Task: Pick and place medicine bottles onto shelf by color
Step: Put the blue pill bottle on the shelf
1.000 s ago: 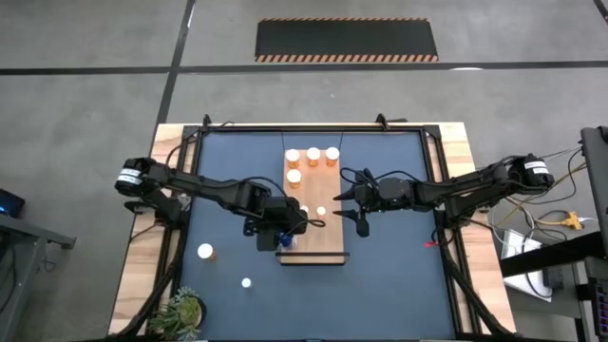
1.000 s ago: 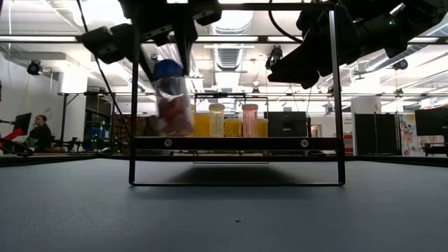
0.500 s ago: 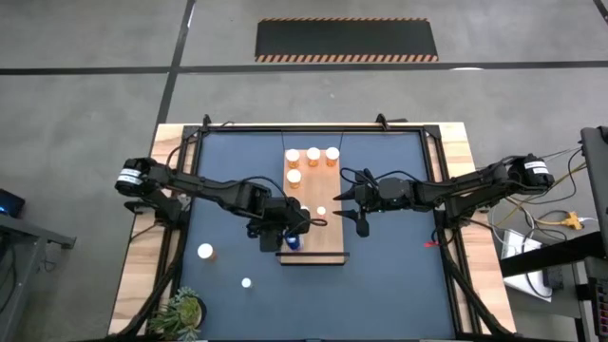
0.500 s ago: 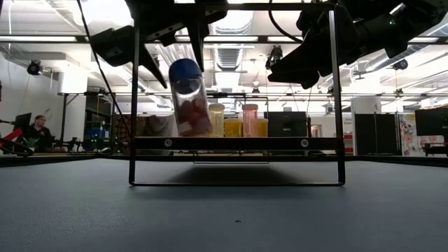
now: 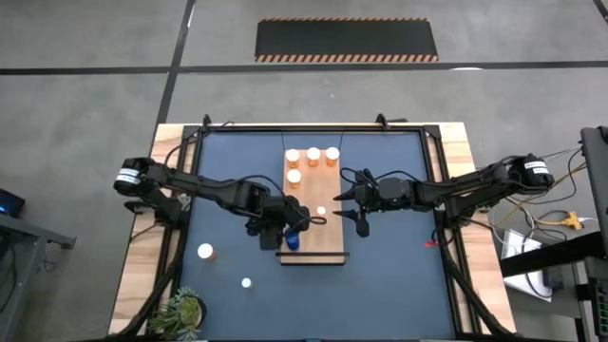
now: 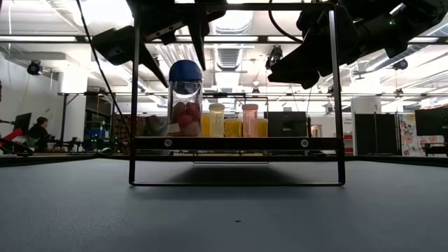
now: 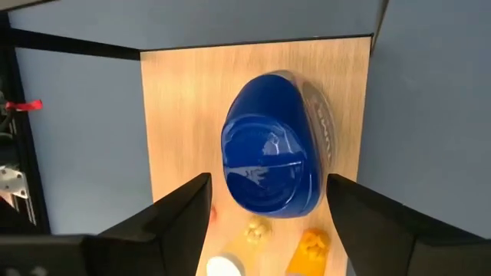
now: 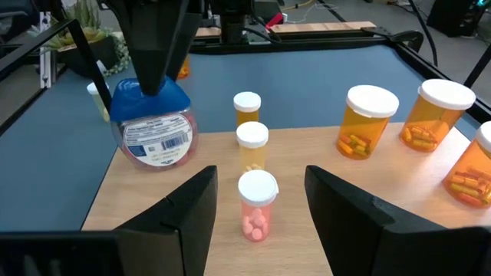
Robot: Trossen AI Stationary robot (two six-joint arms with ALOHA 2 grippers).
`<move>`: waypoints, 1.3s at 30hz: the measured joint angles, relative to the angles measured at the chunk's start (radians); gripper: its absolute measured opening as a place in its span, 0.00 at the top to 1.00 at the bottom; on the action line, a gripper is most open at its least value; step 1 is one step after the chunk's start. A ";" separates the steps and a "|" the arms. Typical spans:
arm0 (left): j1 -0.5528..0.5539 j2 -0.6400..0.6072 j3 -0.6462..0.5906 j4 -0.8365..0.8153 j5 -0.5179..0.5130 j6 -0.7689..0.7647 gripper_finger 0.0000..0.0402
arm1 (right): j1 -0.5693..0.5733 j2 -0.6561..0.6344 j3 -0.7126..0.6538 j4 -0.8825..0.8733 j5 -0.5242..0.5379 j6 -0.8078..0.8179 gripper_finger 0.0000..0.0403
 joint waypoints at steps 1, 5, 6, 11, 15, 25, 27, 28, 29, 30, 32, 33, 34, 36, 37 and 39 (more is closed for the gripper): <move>0.000 -0.003 0.000 0.000 -0.004 0.000 0.40 | 0.001 0.000 0.000 0.000 0.000 0.002 0.53; -0.001 -0.034 0.000 -0.001 -0.011 -0.008 0.40 | 0.002 0.000 0.001 -0.003 0.001 0.000 0.53; -0.001 -0.041 0.000 0.000 -0.014 -0.010 0.40 | 0.002 0.000 0.005 -0.010 0.006 -0.001 0.54; -0.012 -0.089 0.001 -0.006 -0.102 -0.106 0.40 | 0.002 0.000 0.074 -0.083 0.010 -0.025 0.59; -0.026 -0.135 -0.003 -0.016 -0.121 -0.249 0.40 | 0.002 0.004 0.158 -0.207 0.010 -0.035 0.65; -0.139 -0.284 -0.124 0.071 -0.205 -0.566 0.50 | 0.004 0.033 0.376 -0.508 0.008 -0.052 0.84; -0.170 -0.319 -0.191 0.167 -0.272 -0.604 0.55 | 0.008 0.051 0.415 -0.548 0.008 -0.064 0.88; -0.182 -0.335 -0.226 0.218 -0.291 -0.622 0.57 | 0.014 0.063 0.439 -0.553 0.008 -0.074 0.90; -0.191 -0.349 -0.260 0.272 -0.305 -0.638 0.59 | 0.020 0.077 0.463 -0.560 0.008 -0.080 0.92; -0.201 -0.364 -0.295 0.331 -0.316 -0.650 0.61 | 0.026 0.091 0.488 -0.580 0.007 -0.084 0.93; -0.221 -0.399 -0.368 0.447 -0.334 -0.664 0.65 | 0.041 0.125 0.542 -0.607 0.007 -0.090 0.96; -0.229 -0.416 -0.404 0.512 -0.345 -0.665 0.67 | 0.048 0.146 0.572 -0.621 0.007 -0.089 0.97; -0.236 -0.432 -0.440 0.583 -0.357 -0.665 0.68 | 0.055 0.167 0.602 -0.646 0.007 -0.086 0.97; -0.254 -0.472 -0.509 0.682 -0.394 -0.664 0.73 | 0.068 0.215 0.671 -0.712 0.007 -0.077 0.98; -0.261 -0.493 -0.541 0.723 -0.419 -0.664 0.75 | 0.074 0.240 0.707 -0.749 0.006 -0.069 0.98; -0.269 -0.534 -0.598 0.793 -0.471 -0.663 0.79 | 0.084 0.288 0.779 -0.836 0.006 -0.050 0.98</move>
